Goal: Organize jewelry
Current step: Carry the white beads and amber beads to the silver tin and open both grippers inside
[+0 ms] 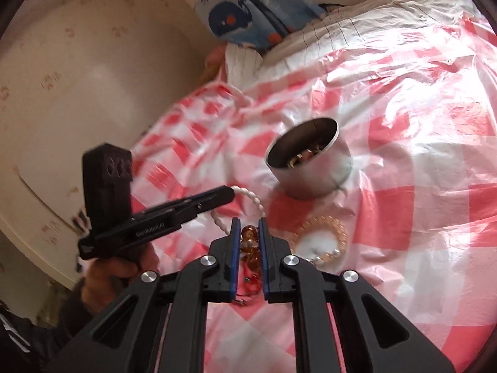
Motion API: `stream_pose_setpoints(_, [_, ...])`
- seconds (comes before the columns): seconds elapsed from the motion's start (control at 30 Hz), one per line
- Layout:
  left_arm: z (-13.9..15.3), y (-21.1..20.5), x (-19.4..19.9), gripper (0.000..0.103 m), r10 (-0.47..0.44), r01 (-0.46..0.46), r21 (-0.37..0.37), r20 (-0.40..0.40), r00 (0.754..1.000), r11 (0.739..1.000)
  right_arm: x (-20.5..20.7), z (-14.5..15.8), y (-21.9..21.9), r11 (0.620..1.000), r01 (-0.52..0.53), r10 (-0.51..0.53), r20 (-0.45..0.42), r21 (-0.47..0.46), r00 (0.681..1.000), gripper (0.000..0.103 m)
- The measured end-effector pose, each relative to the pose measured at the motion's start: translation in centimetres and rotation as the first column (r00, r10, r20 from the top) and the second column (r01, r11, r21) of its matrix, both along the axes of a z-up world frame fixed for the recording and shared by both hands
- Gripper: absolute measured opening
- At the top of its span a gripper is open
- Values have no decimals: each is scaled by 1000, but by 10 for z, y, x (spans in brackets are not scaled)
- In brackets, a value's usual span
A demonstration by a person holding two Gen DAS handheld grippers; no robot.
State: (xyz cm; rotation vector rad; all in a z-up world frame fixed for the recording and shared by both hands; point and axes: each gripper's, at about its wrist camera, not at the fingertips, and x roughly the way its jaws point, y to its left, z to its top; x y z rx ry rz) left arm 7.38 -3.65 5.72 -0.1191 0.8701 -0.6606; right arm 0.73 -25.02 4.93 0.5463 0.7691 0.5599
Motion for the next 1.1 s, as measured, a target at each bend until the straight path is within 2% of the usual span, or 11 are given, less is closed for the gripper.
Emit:
stream_pose_setpoints(0.23, [30,-11,2,6,-17,19,-67,30,999,998,11,17,-6,998,36,-39,57,61,998,12])
stream_pose_setpoints(0.37, [40,-22,17,6,-12,14,-82,33,999,996,30,29,-5,995,52,-60,93,88,994,12])
stream_pose_setpoints(0.63, [51,-40,44,6,-8,13,-118,38,999,993,66,44,-6,995,80,-87,127,61,988,12])
stream_pose_setpoints(0.77, [33,-44,60,7,31,-31,-78,-1,1000,996,92,30,4,993,110,-106,70,-52,992,14])
stream_pose_setpoints(0.8, [25,-43,63,7,42,-43,-60,-21,999,997,94,25,4,990,122,-119,50,-66,992,19])
stream_pose_setpoints(0.83, [20,-43,64,7,46,-48,-45,-36,998,998,94,21,2,988,138,-136,36,-74,990,31])
stream_pose_setpoints(0.93, [18,-39,64,8,54,-55,-32,-35,998,998,90,21,-5,984,162,-160,37,-70,986,32])
stream_pose_setpoints(1.1, [16,-30,59,11,68,-68,-16,-38,997,998,76,12,-20,977,198,-200,-14,-83,980,32])
